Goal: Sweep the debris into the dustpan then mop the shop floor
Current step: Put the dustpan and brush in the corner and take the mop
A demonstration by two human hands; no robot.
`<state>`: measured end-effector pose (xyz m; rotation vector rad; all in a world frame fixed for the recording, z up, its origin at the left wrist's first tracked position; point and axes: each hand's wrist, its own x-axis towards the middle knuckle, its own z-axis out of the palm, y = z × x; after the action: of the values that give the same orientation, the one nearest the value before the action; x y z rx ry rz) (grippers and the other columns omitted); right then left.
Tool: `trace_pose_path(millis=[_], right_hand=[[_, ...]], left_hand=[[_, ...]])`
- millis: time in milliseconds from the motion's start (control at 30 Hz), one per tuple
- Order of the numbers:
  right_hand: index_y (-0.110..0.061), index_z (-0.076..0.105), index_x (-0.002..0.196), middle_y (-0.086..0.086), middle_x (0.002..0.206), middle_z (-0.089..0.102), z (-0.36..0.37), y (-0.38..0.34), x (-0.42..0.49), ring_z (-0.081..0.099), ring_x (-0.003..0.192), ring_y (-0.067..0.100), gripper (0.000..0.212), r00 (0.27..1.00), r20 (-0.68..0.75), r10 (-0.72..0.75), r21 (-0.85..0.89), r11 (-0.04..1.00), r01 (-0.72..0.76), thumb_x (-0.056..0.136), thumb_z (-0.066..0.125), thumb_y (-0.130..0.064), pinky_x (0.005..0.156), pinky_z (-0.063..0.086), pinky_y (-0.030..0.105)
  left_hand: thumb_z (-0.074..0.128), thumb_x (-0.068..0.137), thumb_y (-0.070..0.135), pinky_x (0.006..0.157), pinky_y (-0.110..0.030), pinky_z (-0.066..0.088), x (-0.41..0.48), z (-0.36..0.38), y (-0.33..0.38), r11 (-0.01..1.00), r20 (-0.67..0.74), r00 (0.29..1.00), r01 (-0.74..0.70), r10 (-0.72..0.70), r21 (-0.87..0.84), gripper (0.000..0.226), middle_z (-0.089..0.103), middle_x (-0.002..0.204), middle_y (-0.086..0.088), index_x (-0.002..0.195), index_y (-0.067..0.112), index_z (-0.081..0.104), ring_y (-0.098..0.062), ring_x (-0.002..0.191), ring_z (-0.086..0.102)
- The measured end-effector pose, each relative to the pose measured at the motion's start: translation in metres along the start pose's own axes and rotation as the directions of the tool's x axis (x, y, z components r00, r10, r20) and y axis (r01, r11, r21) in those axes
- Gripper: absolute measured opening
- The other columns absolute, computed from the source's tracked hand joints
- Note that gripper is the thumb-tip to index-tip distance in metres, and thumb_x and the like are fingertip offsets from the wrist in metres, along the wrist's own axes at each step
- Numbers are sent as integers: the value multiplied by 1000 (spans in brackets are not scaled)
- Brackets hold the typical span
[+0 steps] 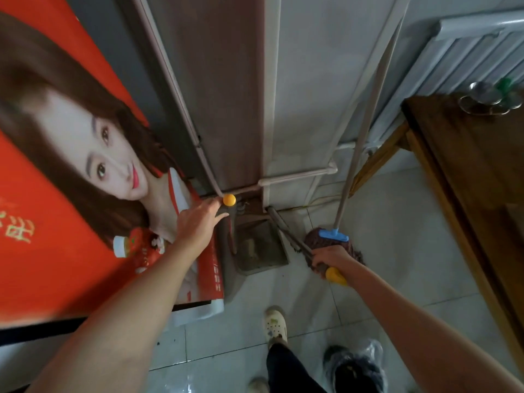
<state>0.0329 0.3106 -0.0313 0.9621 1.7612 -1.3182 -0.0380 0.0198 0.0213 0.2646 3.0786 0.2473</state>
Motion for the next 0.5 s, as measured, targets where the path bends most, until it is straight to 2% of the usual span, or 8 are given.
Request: trace_pose_path(millis=[100,233,333,500], right_hand=[[14,63,108,17,66,62,-3,-9,10,58,48,19,29,1000,12,6,-44,999,-5,82,60,2,44,47,24],[9,59,107,17,70,57,-4,-20,12,55,35,16,22,998,4,62,81,995,-62,86,55,2,33,41,16],[4,58,108,18,75,54,-2,-25,16,52,27,14,21,996,19,93,181,979,-95,87,54,3,31,39,14],[2,57,95,18,74,55,11,-35,36,57,39,19,10,987,-7,159,206,966,-154,85,56,2,33,44,18]], left_hand=[[56,90,38,73,-41,47,11,12,-3,1000,45,999,16,-16,0,40,67,102,-15,122,14,58,-38,93,63],[52,92,40,76,-40,47,24,20,-14,999,114,993,34,-38,42,44,65,108,-16,125,11,55,-36,98,62],[54,91,40,78,-39,46,38,21,-29,996,153,985,65,-74,64,46,65,111,-16,126,12,54,-35,101,60],[59,87,41,75,-38,48,51,29,-55,970,198,951,219,-236,106,36,69,93,-17,104,10,60,-35,89,64]])
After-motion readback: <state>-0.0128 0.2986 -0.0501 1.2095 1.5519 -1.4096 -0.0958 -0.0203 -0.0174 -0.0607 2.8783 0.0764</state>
